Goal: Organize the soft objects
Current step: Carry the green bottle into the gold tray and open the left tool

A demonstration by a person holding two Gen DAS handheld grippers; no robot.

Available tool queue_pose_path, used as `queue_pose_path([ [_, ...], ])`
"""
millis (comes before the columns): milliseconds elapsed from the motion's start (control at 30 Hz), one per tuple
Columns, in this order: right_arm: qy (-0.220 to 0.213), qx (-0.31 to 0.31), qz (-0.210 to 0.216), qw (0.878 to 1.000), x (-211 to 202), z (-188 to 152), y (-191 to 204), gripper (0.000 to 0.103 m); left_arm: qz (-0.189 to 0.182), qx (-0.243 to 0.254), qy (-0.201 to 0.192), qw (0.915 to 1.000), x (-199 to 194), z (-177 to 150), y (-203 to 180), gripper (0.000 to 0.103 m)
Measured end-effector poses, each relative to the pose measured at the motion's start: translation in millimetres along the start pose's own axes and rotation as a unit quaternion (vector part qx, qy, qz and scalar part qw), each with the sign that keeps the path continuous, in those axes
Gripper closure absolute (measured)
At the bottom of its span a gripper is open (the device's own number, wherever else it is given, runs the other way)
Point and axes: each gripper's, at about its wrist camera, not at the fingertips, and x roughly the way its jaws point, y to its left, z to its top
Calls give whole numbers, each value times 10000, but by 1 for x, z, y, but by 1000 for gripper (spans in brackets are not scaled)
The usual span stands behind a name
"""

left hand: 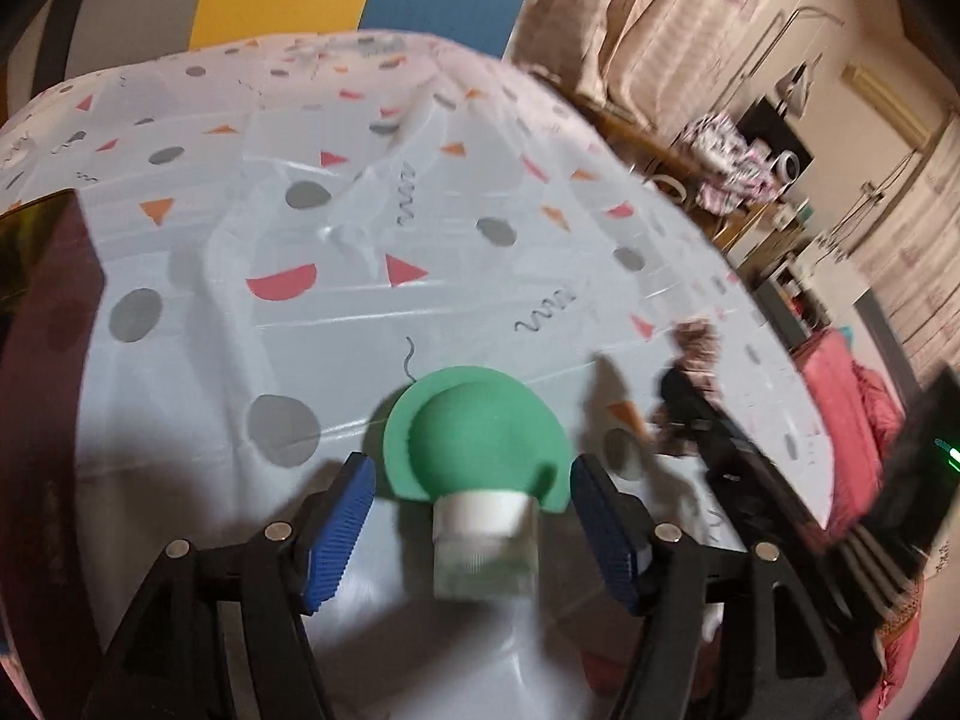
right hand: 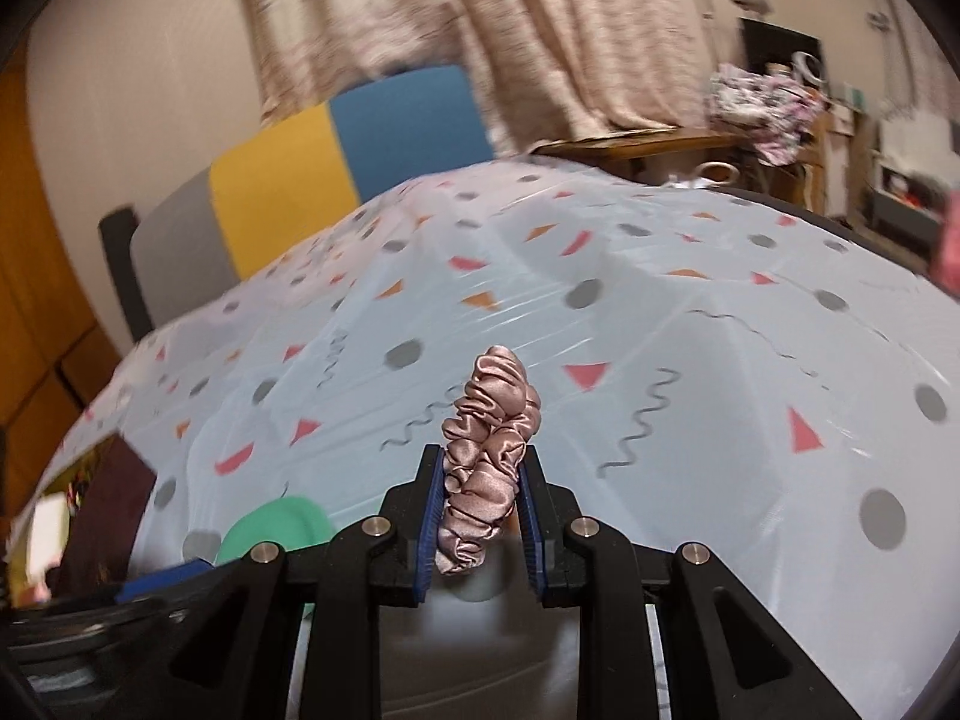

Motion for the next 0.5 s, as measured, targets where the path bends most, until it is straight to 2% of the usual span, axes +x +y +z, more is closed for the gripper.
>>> queue_pose_path([
  [167,-56,268,-38,9996,-2,1,-11,77,312,333,27,9990,14,3,-13,34],
  [300,36,336,-9,9994,2,1,-13,77,412,643,-177,9969,17,-2,-18,37],
  [433,81,334,13,9994,4,0,-13,77,267,597,-272,9975,14,-2,-13,44],
  [500,95,299,23,9995,5,-1,-12,77,222,398,-326,9984,10,-2,-7,47],
])
